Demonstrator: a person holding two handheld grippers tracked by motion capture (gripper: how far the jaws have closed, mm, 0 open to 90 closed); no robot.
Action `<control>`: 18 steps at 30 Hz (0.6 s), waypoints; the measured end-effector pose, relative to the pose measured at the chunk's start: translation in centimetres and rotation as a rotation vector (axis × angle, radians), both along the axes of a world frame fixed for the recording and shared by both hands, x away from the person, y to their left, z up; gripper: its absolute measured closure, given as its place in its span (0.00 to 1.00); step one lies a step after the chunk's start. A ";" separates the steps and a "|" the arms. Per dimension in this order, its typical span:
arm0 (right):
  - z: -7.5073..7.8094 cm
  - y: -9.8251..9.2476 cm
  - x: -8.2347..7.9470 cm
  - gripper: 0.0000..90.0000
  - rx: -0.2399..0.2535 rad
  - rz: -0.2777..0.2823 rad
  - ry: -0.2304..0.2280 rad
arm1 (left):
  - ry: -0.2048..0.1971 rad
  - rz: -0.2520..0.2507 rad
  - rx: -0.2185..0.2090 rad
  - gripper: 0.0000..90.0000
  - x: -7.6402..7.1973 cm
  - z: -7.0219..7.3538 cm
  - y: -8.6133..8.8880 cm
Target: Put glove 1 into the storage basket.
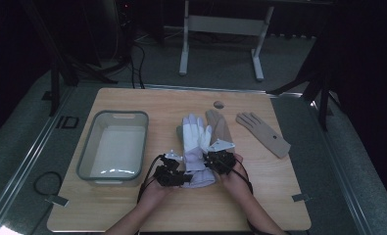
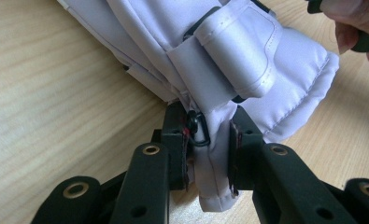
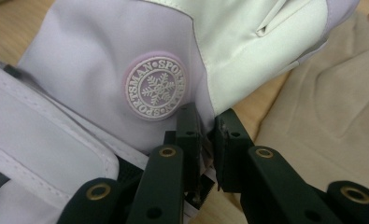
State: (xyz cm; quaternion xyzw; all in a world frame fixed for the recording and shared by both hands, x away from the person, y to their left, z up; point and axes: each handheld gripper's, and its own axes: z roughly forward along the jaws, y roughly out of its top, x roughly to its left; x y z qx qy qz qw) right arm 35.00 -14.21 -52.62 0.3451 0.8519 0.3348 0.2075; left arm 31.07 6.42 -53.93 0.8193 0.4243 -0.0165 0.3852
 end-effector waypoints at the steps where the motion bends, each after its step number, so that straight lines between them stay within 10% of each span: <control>1: 0.0 0.0 0.0 0.91 0.000 0.000 0.000 | 0.000 0.000 0.000 0.82 0.0 0.0 0.0; 18: 4.6 1.5 0.1 0.91 0.049 0.000 -0.068 | -0.046 -0.034 0.025 0.82 0.7 4.8 2.0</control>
